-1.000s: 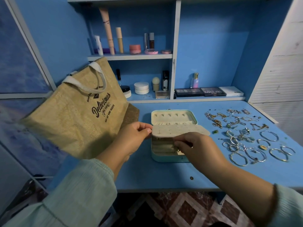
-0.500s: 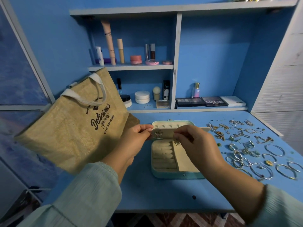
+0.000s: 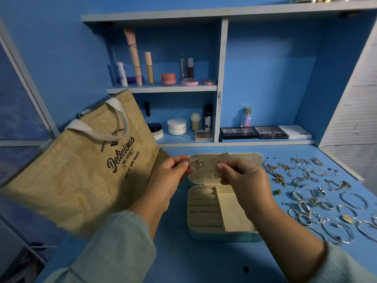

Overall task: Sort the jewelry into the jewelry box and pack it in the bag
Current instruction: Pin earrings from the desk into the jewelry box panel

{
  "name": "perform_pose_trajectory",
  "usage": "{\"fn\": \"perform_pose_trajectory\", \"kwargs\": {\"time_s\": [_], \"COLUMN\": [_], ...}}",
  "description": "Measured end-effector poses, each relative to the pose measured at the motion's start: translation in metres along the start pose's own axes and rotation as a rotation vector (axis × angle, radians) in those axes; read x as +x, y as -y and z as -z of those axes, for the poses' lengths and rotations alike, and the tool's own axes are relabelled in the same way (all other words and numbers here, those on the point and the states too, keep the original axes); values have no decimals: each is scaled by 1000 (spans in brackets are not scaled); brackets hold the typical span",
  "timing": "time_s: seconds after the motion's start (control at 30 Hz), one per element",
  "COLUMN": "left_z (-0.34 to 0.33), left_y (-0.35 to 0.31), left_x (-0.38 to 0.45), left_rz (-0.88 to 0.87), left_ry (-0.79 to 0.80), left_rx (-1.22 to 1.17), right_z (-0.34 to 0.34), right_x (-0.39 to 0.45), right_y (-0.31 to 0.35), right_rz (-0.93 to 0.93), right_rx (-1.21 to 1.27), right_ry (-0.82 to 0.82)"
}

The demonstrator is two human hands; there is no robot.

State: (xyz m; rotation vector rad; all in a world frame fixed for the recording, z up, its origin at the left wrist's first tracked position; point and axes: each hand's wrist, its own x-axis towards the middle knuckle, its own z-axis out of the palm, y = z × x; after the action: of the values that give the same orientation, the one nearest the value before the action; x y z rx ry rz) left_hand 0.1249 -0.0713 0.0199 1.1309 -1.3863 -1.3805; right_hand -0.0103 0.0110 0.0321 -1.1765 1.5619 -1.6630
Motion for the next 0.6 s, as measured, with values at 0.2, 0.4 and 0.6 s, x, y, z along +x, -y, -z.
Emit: {"fn": "perform_pose_trajectory", "kwargs": {"time_s": [0.2,0.4,0.6], "left_z": [0,1,0], "left_y": [6,8,19], "left_x": [20,33,36], "left_rz": [22,17,-22], "left_ry": [-20,3,21], "left_rx": [-12,-40,-164], "right_z": [-6,-10,-16], "right_x": [15,29,39], "right_y": [-2,-3,-7], "right_rz": [-67,-69,-68], "right_rx": [54,108,111], "right_ry": [-53,-56,-43]}}
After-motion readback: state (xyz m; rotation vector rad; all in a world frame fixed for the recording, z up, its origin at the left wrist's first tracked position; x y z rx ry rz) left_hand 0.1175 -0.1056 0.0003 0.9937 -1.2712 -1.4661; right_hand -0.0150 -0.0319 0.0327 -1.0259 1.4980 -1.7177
